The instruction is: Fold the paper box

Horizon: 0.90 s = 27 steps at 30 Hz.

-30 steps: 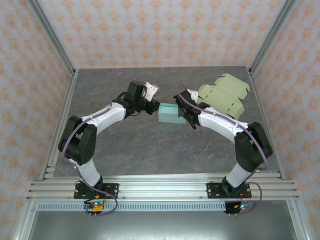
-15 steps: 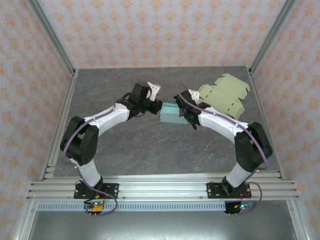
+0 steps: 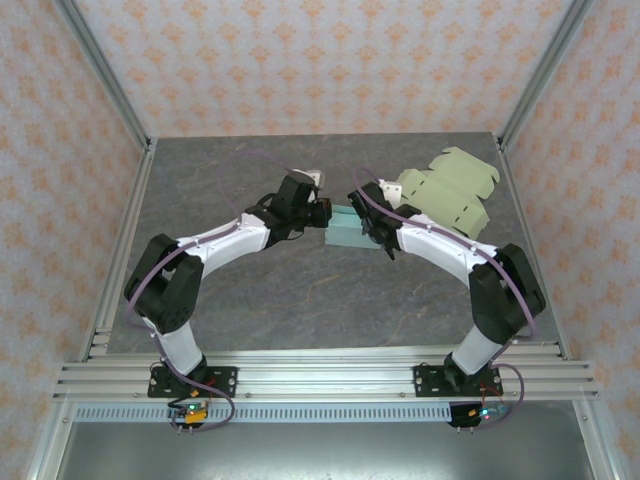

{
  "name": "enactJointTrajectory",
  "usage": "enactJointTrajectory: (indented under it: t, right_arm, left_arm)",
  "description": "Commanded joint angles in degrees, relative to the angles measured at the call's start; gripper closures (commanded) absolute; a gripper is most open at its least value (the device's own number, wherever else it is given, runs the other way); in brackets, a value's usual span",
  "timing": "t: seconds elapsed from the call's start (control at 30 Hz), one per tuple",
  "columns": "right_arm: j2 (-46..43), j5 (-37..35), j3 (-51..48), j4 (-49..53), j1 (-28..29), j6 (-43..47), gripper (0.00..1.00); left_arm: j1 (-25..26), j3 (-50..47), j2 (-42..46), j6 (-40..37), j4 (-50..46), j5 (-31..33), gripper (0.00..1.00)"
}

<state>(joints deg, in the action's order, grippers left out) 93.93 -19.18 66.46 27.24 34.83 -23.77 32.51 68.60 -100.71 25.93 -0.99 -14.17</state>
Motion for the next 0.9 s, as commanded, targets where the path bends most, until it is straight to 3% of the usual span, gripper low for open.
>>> enactJointTrajectory:
  t: [0.0, 0.27, 0.33, 0.43, 0.57, 0.6, 0.67, 0.77, 0.87]
  right_arm:
    - [0.58, 3.27, -0.40, -0.95, 1.47, -0.58, 0.90]
    - [-0.38, 3.75, -1.68, -3.42, 1.46, 0.48, 0.90]
    - [-0.21, 4.32, -1.66, -3.60, 1.41, 0.87, 0.90]
    - [0.37, 4.85, -1.12, -3.69, 1.39, 1.18, 0.90]
    - [0.64, 5.34, -0.88, -3.68, 1.47, 0.86, 0.90]
    - [0.64, 5.24, -0.98, -3.69, 1.41, 0.69, 0.90]
    - [0.46, 4.93, -1.07, -3.74, 1.41, 0.59, 0.90]
    - [0.31, 4.85, -1.07, -3.94, 1.45, 0.52, 0.90]
    - [0.64, 5.10, -0.97, -3.79, 1.43, 0.42, 0.90]
  left_arm:
    - [3.25, -2.92, -0.91, 2.78, 1.69, -2.94, 0.96]
    - [3.35, -4.64, -1.56, -0.70, 0.07, -2.74, 0.95]
    - [3.35, -3.43, -1.18, -1.54, -1.24, -2.77, 0.87]
    - [3.34, -1.07, -1.33, -2.82, -3.49, -2.66, 0.66]
    - [3.35, 1.41, -1.80, -6.99, -7.20, -0.97, 0.59]
    - [3.33, 1.92, -1.94, -8.07, -8.06, -0.50, 0.60]
    - [3.13, 3.22, -2.45, -9.69, -9.92, -0.43, 0.75]
    - [3.06, 5.05, -3.19, -10.29, -11.16, -1.45, 0.89]
    - [3.08, 6.81, -3.74, -9.59, -12.90, -1.31, 0.97]
